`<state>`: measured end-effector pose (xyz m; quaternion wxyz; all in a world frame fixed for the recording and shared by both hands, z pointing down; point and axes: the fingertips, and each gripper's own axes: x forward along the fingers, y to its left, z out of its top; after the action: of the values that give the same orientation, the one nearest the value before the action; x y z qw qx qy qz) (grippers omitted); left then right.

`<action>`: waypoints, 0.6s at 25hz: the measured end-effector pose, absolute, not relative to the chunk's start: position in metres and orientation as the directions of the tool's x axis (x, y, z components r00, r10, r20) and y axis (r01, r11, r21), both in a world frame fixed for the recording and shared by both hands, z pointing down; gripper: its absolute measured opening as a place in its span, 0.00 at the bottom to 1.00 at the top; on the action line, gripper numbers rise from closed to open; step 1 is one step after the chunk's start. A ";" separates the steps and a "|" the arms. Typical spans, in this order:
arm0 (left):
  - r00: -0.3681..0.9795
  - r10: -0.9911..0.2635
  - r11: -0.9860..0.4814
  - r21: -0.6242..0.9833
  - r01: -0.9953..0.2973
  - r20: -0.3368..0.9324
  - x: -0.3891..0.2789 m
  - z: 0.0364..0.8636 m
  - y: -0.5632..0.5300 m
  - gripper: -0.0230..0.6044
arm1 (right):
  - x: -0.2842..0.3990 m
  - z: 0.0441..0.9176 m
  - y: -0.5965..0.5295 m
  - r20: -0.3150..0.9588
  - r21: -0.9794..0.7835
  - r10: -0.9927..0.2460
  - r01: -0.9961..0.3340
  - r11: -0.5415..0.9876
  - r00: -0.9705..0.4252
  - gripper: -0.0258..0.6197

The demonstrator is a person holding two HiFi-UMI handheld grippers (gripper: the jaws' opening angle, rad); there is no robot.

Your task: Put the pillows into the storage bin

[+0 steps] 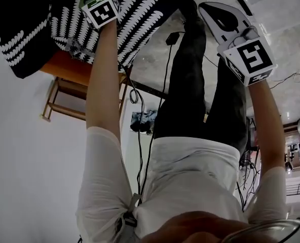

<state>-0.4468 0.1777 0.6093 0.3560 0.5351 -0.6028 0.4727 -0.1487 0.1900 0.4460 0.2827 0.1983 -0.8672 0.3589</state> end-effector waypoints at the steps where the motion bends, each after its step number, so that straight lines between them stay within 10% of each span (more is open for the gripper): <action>1: -0.178 -0.320 -0.023 -0.195 -0.981 0.931 -0.448 0.607 0.178 0.65 | -0.148 0.449 0.188 0.632 -0.513 -0.148 -0.554 0.656 -0.760 0.04; 15: -0.045 -0.313 0.051 -0.031 -0.998 0.949 -0.403 0.554 0.207 0.48 | -0.099 0.434 0.192 0.635 -0.491 -0.170 -0.564 0.664 -0.753 0.04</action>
<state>-0.4035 0.2070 0.5543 0.4157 0.5520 -0.5939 0.4122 -0.0986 0.1921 0.4344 0.2804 0.2116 -0.8679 0.3512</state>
